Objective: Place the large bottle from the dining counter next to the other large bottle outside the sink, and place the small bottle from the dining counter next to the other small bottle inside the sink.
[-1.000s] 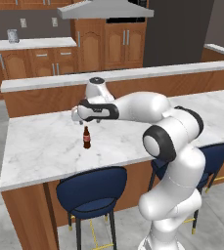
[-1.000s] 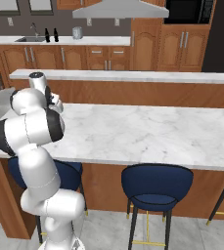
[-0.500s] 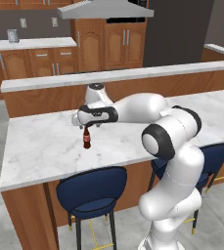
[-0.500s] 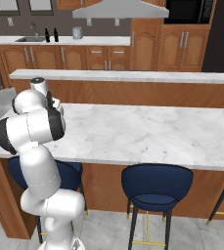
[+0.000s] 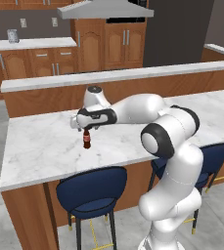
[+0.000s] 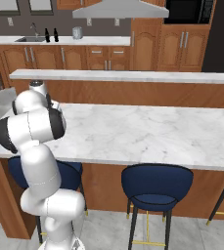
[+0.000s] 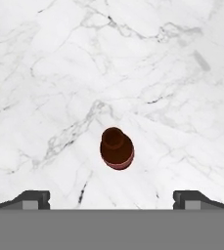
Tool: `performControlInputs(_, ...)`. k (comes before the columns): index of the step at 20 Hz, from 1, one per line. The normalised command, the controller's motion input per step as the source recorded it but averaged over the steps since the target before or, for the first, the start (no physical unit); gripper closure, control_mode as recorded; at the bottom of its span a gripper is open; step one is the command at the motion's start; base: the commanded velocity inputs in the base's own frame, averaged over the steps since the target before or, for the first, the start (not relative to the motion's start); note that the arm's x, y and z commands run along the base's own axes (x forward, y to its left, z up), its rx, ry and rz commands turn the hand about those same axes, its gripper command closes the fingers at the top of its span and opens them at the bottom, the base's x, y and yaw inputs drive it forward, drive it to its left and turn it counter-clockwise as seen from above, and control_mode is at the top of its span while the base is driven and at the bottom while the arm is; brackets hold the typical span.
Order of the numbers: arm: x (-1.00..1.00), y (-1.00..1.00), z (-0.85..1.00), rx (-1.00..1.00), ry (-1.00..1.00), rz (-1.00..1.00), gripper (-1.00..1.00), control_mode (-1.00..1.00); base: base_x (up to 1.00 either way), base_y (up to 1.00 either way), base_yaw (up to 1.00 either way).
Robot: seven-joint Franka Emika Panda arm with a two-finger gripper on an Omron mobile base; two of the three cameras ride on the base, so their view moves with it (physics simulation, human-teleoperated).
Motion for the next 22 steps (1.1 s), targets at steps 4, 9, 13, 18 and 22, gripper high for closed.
performControlInputs(4,0.00,0.02,-0.14,0.00,0.00,0.00,-1.00,-1.00,0.00,0.00,0.00)
performControlInputs(9,0.00,0.00,-0.01,0.00,0.00,0.00,-1.00,-1.00,0.00,0.00,0.00)
performControlInputs(13,0.00,0.00,0.00,0.00,0.00,0.00,-1.00,-1.00,0.00,0.00,0.00)
performControlInputs(18,0.00,0.00,-0.05,0.00,0.00,0.00,-1.00,-1.00,0.00,0.00,0.00)
performControlInputs(22,0.03,-0.06,-0.09,0.00,0.00,0.00,-1.00,-1.00,0.00,0.00,0.00)
